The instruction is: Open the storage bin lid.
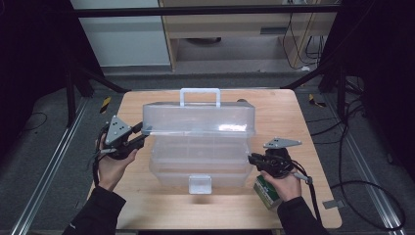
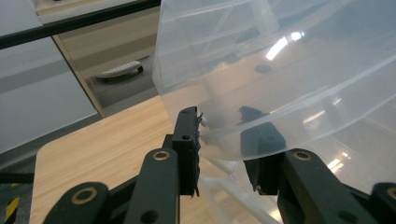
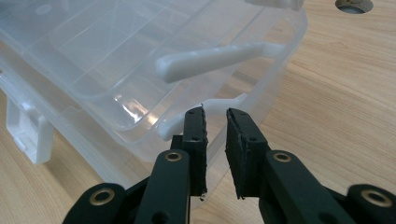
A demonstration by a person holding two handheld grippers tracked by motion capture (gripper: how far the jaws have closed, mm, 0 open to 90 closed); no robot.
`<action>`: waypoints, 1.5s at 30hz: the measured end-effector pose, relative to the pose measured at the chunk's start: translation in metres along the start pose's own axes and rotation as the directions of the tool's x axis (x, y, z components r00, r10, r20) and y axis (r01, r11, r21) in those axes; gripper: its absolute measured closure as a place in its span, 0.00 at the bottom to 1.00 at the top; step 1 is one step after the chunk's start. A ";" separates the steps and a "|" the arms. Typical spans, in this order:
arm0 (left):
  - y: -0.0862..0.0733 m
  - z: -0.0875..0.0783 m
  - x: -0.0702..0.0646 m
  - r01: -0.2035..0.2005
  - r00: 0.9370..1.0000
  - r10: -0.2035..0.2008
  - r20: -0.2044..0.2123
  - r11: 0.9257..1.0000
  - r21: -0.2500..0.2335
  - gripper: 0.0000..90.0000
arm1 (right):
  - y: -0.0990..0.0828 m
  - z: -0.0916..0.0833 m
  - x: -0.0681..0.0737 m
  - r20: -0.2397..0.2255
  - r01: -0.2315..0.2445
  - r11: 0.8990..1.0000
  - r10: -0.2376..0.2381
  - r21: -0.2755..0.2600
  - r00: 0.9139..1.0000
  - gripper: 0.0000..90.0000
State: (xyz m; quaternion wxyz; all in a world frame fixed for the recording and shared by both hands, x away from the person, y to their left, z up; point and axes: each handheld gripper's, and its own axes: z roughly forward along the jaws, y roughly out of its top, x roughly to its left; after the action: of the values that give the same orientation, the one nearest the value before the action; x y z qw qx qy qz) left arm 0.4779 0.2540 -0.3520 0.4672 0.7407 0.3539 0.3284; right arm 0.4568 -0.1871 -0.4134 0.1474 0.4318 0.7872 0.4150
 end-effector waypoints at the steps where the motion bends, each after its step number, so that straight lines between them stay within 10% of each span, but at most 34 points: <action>1: 0.001 0.001 0.000 0.002 1.000 -0.002 -0.002 1.000 -0.003 0.75 | 0.000 0.000 0.000 0.000 0.000 1.000 0.000 0.000 1.000 0.87; 12: 0.016 0.011 0.007 0.072 0.997 -0.073 -0.031 0.997 -0.040 0.76 | 0.000 0.000 0.000 0.001 0.003 1.000 -0.003 -0.001 1.000 0.87; 45: 0.050 0.040 0.025 0.097 0.990 -0.100 -0.101 0.995 -0.031 0.83 | 0.001 0.001 -0.001 -0.004 -0.003 1.000 0.003 0.010 1.000 0.86</action>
State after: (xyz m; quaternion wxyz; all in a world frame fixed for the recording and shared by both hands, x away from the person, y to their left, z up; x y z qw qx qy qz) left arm 0.5349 0.2404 -0.3163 0.4734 0.6984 0.4093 0.3472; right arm 0.4586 -0.1870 -0.4130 0.1433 0.4329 0.7888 0.4121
